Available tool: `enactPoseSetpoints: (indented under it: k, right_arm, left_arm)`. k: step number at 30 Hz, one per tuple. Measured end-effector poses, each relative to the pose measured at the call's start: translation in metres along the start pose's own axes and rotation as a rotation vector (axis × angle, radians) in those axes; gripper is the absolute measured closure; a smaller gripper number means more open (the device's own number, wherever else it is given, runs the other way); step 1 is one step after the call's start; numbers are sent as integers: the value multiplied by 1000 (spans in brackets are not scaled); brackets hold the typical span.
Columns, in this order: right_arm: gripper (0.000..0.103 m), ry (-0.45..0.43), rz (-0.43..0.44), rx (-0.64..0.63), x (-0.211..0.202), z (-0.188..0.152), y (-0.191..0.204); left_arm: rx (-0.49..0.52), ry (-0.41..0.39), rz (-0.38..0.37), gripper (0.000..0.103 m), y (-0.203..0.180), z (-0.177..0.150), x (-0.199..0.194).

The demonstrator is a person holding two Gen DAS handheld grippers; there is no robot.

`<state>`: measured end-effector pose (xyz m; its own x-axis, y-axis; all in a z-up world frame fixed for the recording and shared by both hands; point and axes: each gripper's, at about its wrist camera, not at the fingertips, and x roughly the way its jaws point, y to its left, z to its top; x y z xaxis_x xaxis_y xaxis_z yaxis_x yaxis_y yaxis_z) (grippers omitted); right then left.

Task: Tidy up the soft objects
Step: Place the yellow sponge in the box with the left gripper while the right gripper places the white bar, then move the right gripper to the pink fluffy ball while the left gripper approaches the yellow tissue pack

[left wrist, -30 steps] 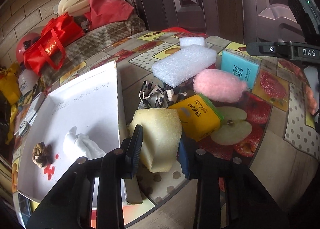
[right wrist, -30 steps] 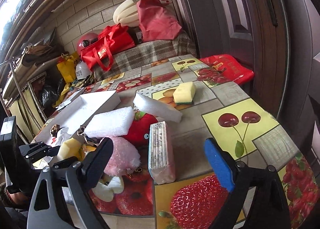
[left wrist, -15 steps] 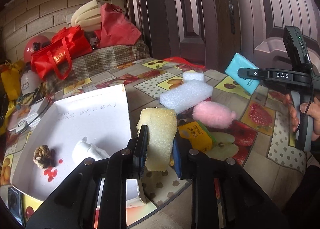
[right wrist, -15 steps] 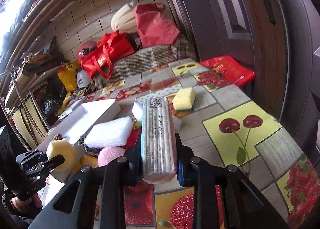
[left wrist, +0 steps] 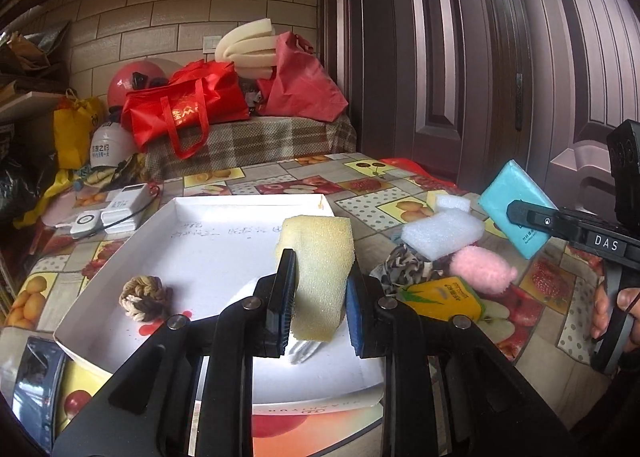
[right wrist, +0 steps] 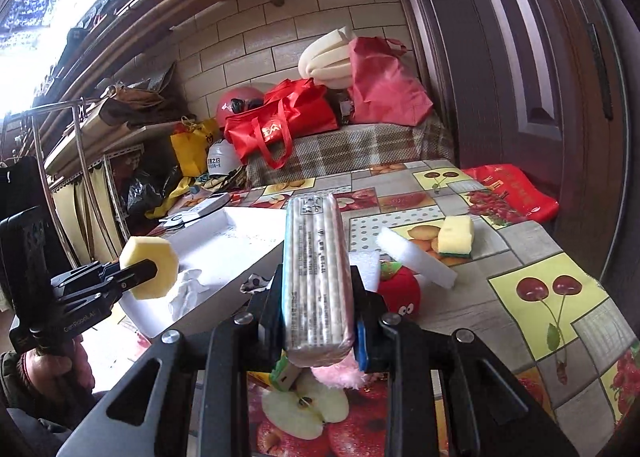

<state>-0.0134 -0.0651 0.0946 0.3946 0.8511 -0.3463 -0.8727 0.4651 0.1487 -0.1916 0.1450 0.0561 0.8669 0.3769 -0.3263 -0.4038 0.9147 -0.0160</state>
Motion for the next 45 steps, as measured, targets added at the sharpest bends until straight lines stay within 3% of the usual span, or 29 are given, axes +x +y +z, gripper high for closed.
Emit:
enactPoseSetpoints:
  k: [7, 13, 21, 28, 36, 37, 39, 40, 41, 43, 45]
  right_arm:
    - [77, 56, 74, -138, 29, -4, 45]
    - [77, 125, 137, -166, 63, -10, 71]
    - [77, 128, 200, -259, 94, -10, 124]
    - [77, 175, 169, -195, 135, 0, 130]
    - [74, 262, 105, -135, 168, 5, 128]
    - [70, 261, 96, -132, 167, 5, 128]
    - [43, 247, 85, -131, 163, 5, 127]
    - [19, 237, 79, -133, 161, 5, 128]
    - [15, 221, 72, -137, 158, 5, 128]
    - [15, 188, 69, -151, 152, 6, 130]
    - [6, 170, 56, -169, 149, 7, 134]
  left_arm:
    - [-39, -21, 94, 81, 37, 1, 3]
    - [-74, -2, 131, 81, 61, 3, 17]
    - [-111, 19, 178, 81, 87, 8, 39]
    - [-173, 43, 198, 81, 105, 10, 51]
    - [-149, 59, 251, 77, 105, 14, 59]
    - [-155, 57, 263, 72, 106, 14, 58]
    - [-168, 41, 282, 47, 108, 13, 54]
    - [-175, 27, 290, 20, 108, 13, 52]
    - [-180, 11, 298, 6, 109, 12, 49]
    - [-188, -32, 313, 2, 109, 12, 40]
    - [-200, -53, 344, 0, 111, 11, 35]
